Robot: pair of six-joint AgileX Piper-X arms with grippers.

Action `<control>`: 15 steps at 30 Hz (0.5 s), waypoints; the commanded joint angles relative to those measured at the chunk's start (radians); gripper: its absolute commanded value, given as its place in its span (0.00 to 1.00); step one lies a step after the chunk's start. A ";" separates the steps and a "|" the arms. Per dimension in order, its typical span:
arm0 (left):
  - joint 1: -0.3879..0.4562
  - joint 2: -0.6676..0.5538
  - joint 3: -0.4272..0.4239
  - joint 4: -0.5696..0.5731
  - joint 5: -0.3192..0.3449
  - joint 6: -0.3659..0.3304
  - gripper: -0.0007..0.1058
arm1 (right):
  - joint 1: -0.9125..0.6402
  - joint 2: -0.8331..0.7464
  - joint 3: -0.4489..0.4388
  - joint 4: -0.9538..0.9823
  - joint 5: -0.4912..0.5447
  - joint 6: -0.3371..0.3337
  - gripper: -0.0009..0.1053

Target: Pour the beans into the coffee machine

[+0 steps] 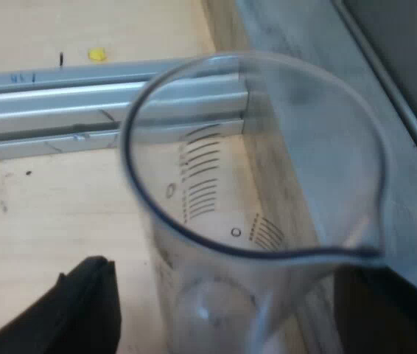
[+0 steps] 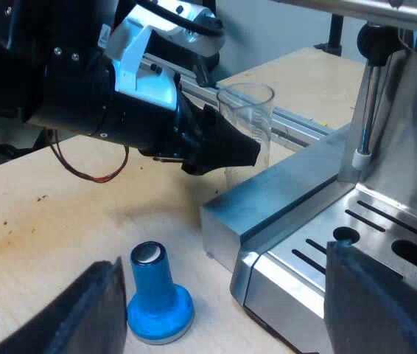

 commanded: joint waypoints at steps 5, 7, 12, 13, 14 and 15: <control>0.000 -0.042 0.002 0.108 0.021 -0.004 0.61 | 0.000 0.002 -0.003 -0.008 0.007 -0.010 0.57; 0.000 -0.056 0.002 0.135 0.021 -0.004 0.61 | 0.000 0.002 -0.003 -0.008 0.007 -0.010 0.57; 0.000 -0.101 0.002 0.209 0.019 -0.004 0.61 | 0.000 0.002 -0.003 -0.008 0.007 -0.010 0.57; 0.000 -0.158 0.002 0.274 0.019 -0.004 0.61 | 0.000 0.002 -0.003 -0.008 0.007 -0.010 0.57; 0.000 -0.183 0.002 0.291 0.019 -0.004 0.61 | 0.000 0.002 -0.003 -0.008 0.007 -0.008 0.57; 0.000 -0.211 0.002 0.310 0.019 -0.004 0.61 | 0.000 0.002 -0.003 -0.008 0.007 -0.008 0.57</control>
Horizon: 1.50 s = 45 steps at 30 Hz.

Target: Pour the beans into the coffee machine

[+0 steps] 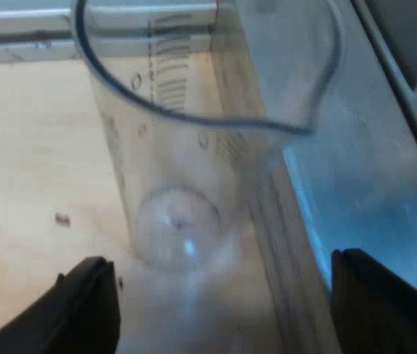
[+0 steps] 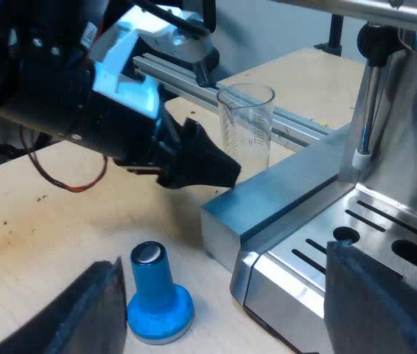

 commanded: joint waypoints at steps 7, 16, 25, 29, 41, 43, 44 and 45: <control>0.000 -0.213 -0.001 0.175 -0.002 -0.004 0.61 | 0.000 0.002 -0.003 -0.008 0.007 0.001 0.57; 0.000 -0.463 -0.001 0.413 -0.002 -0.008 0.61 | 0.000 -0.017 -0.021 0.067 0.007 0.024 0.57; -0.004 -0.776 -0.053 0.701 -0.002 -0.012 0.61 | 0.000 -0.134 -0.034 0.313 0.007 0.089 0.57; -0.003 -0.841 -0.107 0.757 -0.002 -0.012 0.61 | 0.000 -0.183 -0.034 0.440 0.007 0.172 0.57; -0.029 -0.871 -0.357 0.898 -0.061 -0.027 0.61 | -0.108 -0.336 -0.240 0.943 -0.084 0.204 0.57; -0.029 -0.871 -0.388 0.892 -0.061 -0.027 0.61 | -0.180 -0.336 -0.316 1.020 -0.110 0.199 0.57; -0.029 -0.873 -0.401 0.892 -0.061 -0.027 0.61 | -0.199 -0.336 -0.333 1.035 -0.115 0.195 0.57; -0.029 -0.874 -0.425 0.892 -0.061 -0.032 0.61 | -0.240 -0.340 -0.363 1.065 -0.114 0.194 0.57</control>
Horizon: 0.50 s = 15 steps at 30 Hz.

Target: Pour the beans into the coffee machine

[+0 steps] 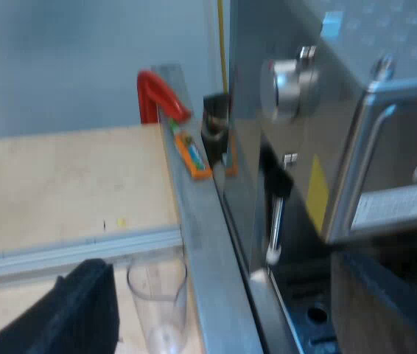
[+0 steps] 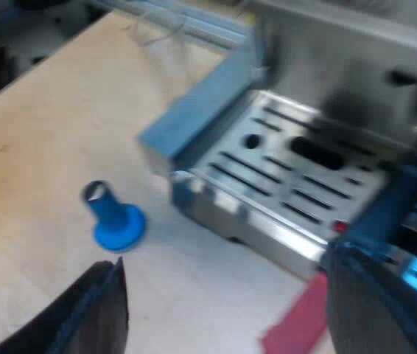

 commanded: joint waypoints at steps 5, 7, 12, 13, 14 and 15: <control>-0.038 -0.006 -0.071 -0.003 -0.012 -0.015 0.61 | -0.231 -0.026 -0.131 0.193 -0.012 -0.013 0.57; -0.061 -0.006 -0.072 -0.001 -0.012 -0.015 0.61 | -0.336 -0.049 -0.144 0.222 -0.031 -0.021 0.57; -0.075 -0.006 -0.072 -0.001 -0.012 -0.015 0.61 | -0.535 -0.092 -0.144 0.287 -0.133 -0.024 0.57; -0.075 -0.006 -0.072 -0.001 -0.012 -0.015 0.61 | -0.574 -0.097 -0.144 0.302 -0.150 -0.032 0.57; -0.075 -0.006 -0.072 -0.001 -0.012 -0.015 0.61 | -0.631 -0.105 -0.144 0.325 -0.164 -0.044 0.57; -0.075 -0.006 -0.072 -0.001 -0.012 -0.015 0.61 | -0.682 -0.113 -0.144 0.346 -0.170 -0.066 0.57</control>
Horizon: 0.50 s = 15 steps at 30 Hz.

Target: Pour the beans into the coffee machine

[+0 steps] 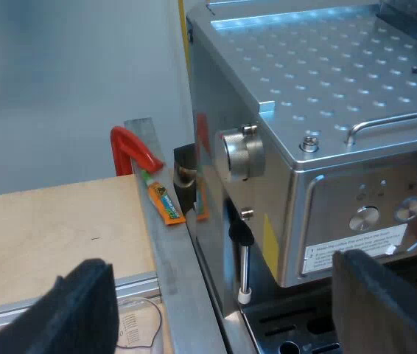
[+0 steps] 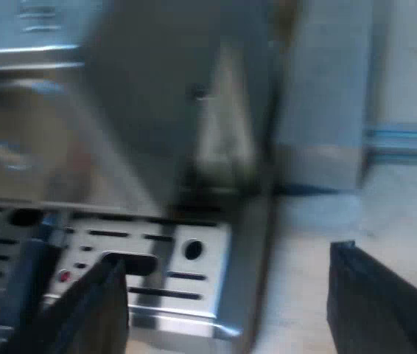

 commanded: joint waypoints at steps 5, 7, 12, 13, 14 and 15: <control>-0.004 -0.005 -0.007 0.005 -0.012 -0.010 0.61 | -0.246 -0.063 -0.002 0.086 -0.029 -0.130 0.57; -0.004 -0.005 -0.006 0.007 -0.012 -0.010 0.61 | -0.280 -0.086 0.004 0.086 -0.029 -0.140 0.57; -0.004 -0.032 -0.012 0.027 -0.010 -0.010 0.61 | -0.364 -0.171 0.017 0.086 -0.029 -0.141 0.57; -0.004 -0.042 -0.012 0.028 -0.010 -0.010 0.61 | -0.368 -0.190 0.019 0.086 -0.027 -0.141 0.57; -0.004 -0.044 -0.012 0.029 -0.010 -0.010 0.61 | -0.368 -0.201 0.020 0.091 -0.028 -0.141 0.57; -0.004 -0.053 -0.012 0.029 -0.010 -0.010 0.61 | -0.368 -0.220 0.019 0.099 -0.028 -0.141 0.57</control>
